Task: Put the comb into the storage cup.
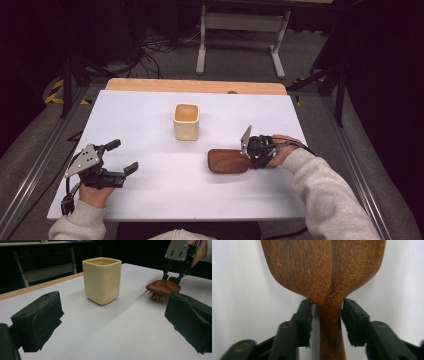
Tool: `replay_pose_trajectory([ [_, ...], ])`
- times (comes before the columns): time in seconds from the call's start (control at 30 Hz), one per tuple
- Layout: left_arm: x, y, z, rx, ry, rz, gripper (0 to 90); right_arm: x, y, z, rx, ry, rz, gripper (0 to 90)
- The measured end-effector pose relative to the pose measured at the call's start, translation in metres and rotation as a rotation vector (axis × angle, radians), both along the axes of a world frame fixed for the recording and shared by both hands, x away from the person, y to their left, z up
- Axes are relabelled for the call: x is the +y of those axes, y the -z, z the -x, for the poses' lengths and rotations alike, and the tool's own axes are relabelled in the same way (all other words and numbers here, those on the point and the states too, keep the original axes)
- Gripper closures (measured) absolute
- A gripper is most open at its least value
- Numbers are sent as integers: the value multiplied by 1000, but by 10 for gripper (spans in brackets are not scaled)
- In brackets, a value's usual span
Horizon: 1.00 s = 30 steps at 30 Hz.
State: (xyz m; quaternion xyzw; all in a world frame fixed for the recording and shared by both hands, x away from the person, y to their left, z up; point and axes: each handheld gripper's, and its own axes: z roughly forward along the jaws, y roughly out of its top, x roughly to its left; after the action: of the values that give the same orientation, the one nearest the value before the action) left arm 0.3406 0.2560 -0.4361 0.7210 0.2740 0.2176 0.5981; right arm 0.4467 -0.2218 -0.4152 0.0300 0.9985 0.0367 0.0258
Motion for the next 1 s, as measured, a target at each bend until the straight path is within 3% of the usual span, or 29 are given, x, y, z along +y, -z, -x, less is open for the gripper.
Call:
replay_pose_trajectory([
  [0.13,0,0,0,3,0,0,22,1,3,0,-2,-35,16,718],
  [0.53,0,0,0,2,1,1,23,2,3,1,-14,-69,16,728],
  [0.63,0,0,0,2,1,0,24,2,2,3,-27,-62,18,729],
  [0.87,1,0,0,1,0,0,24,2,-1,4,-7,-4,2,731],
  [1.0,0,0,0,2,-2,1,23,1,-5,7,-12,11,-37,732],
])
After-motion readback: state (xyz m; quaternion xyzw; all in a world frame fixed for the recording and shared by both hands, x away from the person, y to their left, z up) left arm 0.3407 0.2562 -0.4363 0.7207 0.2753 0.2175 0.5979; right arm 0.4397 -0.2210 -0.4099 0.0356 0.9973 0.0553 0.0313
